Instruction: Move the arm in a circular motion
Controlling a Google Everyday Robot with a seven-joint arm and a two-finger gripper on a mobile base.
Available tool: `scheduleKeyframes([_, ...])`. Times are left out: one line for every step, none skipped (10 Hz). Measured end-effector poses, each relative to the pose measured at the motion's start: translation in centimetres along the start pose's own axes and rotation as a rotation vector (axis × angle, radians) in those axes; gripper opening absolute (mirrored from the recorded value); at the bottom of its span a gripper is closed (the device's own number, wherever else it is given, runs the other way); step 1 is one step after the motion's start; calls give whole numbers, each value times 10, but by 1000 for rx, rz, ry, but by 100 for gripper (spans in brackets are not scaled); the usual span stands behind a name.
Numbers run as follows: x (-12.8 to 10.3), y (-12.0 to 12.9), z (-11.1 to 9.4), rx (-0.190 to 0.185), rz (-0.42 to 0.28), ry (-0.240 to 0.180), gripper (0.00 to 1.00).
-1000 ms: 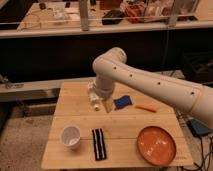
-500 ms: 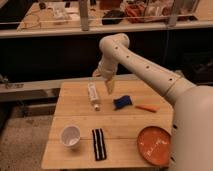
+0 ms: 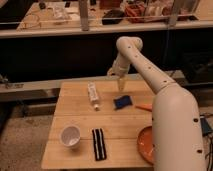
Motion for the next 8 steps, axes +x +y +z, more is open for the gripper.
scheduleKeyframes([9, 12, 7, -12, 28, -5, 80])
scheduleKeyframes([16, 22, 8, -14, 52, -8, 80])
scheduleKeyframes([24, 36, 10, -20, 78, -9, 80])
scheduleKeyframes([28, 44, 10, -22, 91, -8, 80])
scheduleKeyframes([35, 59, 10, -25, 114, -5, 80])
scheduleKeyframes([41, 72, 9, -25, 133, -1, 80])
scheduleKeyframes([45, 80, 8, -24, 146, 2, 80])
scheduleKeyframes([53, 101, 5, -21, 176, 10, 80])
